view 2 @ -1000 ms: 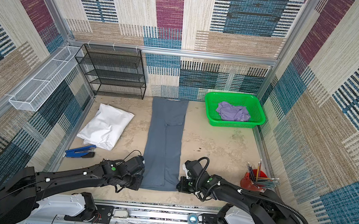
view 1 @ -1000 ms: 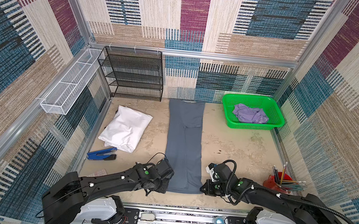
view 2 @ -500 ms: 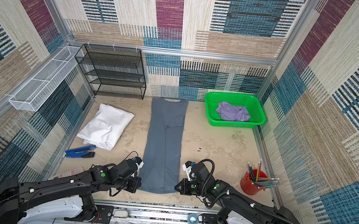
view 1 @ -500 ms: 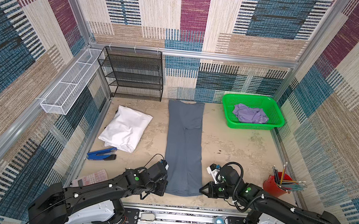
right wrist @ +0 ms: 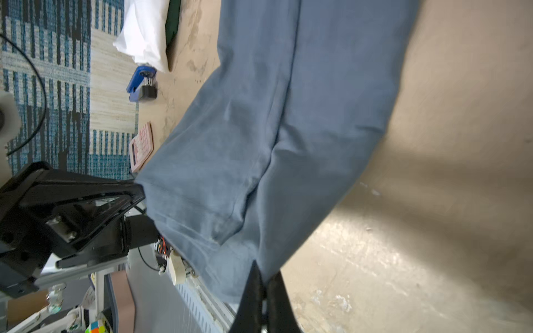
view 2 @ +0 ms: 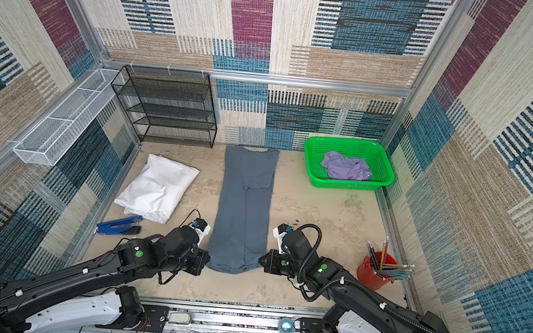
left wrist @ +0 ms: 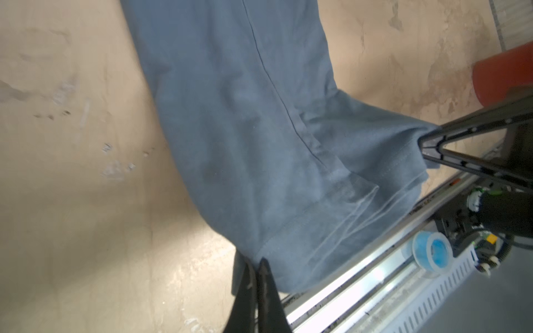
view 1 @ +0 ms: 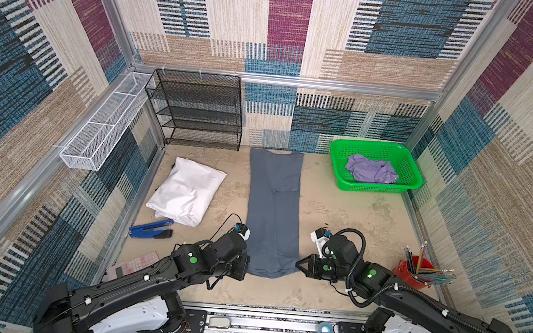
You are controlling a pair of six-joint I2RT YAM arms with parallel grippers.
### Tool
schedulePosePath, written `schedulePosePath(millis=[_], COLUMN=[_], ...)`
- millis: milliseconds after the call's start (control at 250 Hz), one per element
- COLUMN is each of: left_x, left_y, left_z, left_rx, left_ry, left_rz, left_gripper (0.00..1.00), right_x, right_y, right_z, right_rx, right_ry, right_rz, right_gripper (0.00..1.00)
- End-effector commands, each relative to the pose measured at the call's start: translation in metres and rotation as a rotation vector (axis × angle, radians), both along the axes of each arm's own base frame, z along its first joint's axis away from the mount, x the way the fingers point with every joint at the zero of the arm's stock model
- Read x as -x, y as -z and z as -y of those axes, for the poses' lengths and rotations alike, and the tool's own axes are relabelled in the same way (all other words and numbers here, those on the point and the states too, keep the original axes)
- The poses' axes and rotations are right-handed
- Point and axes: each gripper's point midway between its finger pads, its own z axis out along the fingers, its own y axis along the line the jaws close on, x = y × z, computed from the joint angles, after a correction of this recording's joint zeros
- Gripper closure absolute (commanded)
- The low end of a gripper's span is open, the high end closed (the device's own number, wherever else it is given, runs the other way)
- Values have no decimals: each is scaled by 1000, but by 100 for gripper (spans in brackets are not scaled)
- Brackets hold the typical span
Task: Fold and stack the t-shirts
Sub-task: 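Carry the lifted near end over the strip away from the robot with both grippers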
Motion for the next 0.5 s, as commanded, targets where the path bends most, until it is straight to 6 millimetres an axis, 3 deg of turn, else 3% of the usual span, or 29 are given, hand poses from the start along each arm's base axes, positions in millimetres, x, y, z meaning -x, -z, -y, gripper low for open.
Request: schedulePosePath(millis=[0,236,496], left_x=[-19,-66,-127], left_y=[-10,-34,-45], left_z=[-13,-4,-2], left_rx=[-84,-93,-72], left_ry=[-23,-40,-56], left_rz=[69,134,154], left_gripper=[100,100,100], right_x=[-30,-76,-129], right_y=[-13,-47,-54], right_z=[12,22,13], right_rx=[46,20,25], right_ry=[118,182,158], right_rz=[87,201,270], right_gripper=[100,100,100])
